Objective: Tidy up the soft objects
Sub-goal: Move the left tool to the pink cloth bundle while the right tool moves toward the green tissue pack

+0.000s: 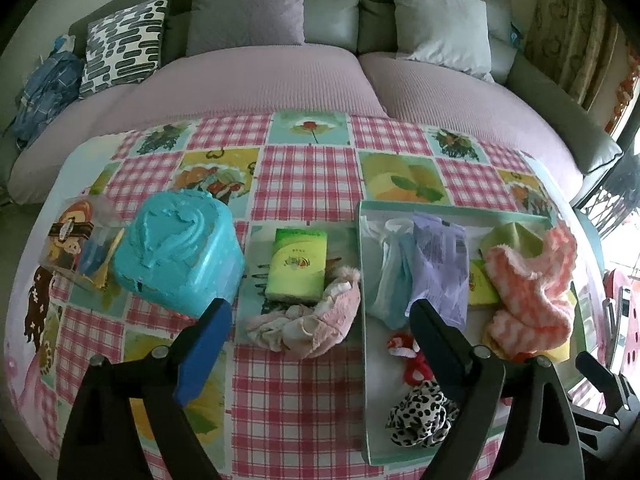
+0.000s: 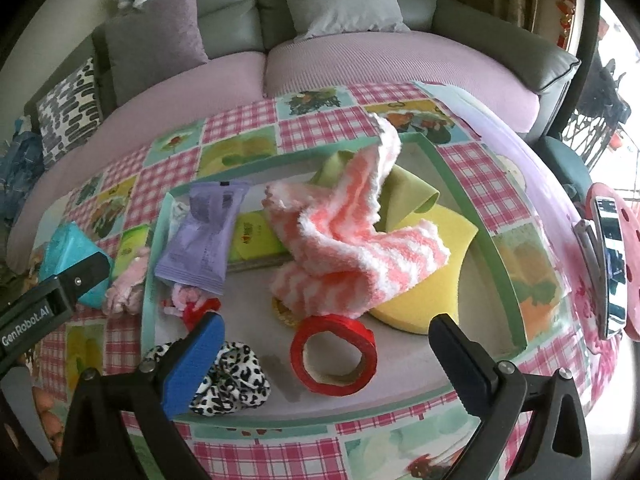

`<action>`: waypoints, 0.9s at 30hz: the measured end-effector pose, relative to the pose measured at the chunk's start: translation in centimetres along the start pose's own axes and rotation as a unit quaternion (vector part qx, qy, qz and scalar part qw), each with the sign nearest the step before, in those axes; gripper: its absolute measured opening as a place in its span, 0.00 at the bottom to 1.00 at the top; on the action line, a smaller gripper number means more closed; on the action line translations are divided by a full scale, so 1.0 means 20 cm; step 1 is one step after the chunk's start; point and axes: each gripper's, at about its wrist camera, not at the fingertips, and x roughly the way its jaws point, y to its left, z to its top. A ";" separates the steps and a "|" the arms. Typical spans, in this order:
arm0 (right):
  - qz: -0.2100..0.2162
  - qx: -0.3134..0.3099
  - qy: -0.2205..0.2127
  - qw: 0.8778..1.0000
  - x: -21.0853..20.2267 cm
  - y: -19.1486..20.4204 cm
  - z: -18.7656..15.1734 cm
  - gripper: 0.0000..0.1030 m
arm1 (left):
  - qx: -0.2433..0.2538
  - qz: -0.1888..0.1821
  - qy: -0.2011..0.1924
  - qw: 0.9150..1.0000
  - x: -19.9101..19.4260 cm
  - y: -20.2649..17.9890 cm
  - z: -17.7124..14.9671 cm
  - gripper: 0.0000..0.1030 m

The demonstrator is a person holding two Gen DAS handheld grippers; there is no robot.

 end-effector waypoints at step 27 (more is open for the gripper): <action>0.077 -0.005 -0.035 0.996 -0.03 0.21 0.14 1.00 | -0.033 -0.064 0.016 0.997 -0.01 0.14 0.08 0.88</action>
